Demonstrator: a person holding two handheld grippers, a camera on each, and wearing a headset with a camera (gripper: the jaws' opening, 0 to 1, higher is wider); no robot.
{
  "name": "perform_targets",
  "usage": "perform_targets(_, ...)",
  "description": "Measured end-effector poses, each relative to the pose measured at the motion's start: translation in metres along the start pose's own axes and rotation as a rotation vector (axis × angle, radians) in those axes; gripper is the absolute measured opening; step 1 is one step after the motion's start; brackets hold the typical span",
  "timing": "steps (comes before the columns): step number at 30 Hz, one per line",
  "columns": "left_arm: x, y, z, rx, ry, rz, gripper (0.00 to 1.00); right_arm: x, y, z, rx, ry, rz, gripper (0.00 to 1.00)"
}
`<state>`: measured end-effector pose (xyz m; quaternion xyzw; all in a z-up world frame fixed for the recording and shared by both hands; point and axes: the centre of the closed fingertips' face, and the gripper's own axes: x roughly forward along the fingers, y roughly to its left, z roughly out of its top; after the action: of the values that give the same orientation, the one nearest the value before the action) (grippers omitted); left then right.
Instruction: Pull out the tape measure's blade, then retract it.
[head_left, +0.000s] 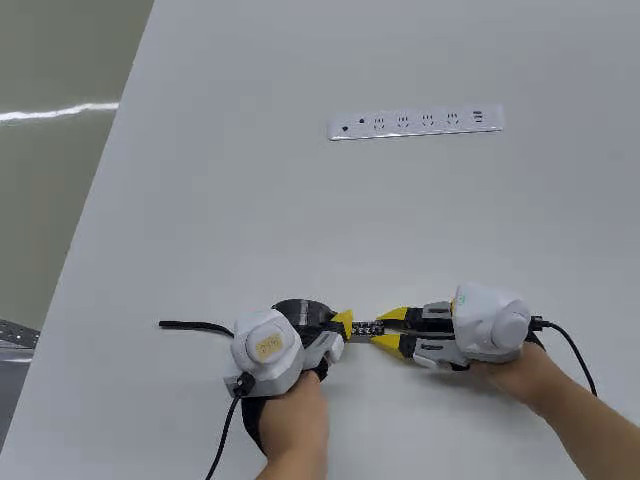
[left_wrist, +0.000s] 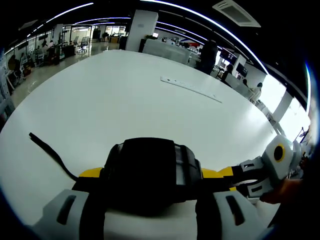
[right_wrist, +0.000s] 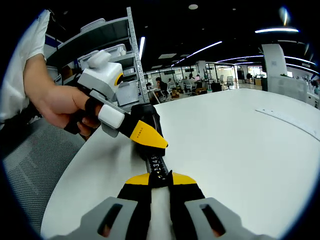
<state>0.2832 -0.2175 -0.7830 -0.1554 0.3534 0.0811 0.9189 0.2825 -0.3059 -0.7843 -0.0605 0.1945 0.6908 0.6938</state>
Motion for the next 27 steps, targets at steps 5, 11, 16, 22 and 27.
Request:
perform_targets(5, -0.001, 0.000, 0.000, -0.003, 0.002, 0.001, 0.71, 0.005, -0.001, 0.002, -0.007, 0.001, -0.002, 0.12)
perform_targets(11, -0.001, 0.000, 0.000, -0.005, -0.001, 0.001, 0.71, 0.010, 0.000, 0.003, -0.014, 0.002, -0.001, 0.12)
perform_targets(16, 0.000, 0.001, 0.001, -0.011, -0.001, 0.000, 0.71, 0.015, 0.000, 0.004, -0.014, 0.002, 0.000, 0.12)
perform_targets(22, 0.000, 0.001, 0.001, -0.016, -0.003, -0.003, 0.71, 0.022, 0.002, 0.007, -0.023, 0.003, 0.001, 0.12)
perform_targets(27, 0.000, 0.001, 0.001, -0.021, -0.003, -0.006, 0.71, 0.027, 0.002, 0.008, -0.027, 0.004, 0.004, 0.12)
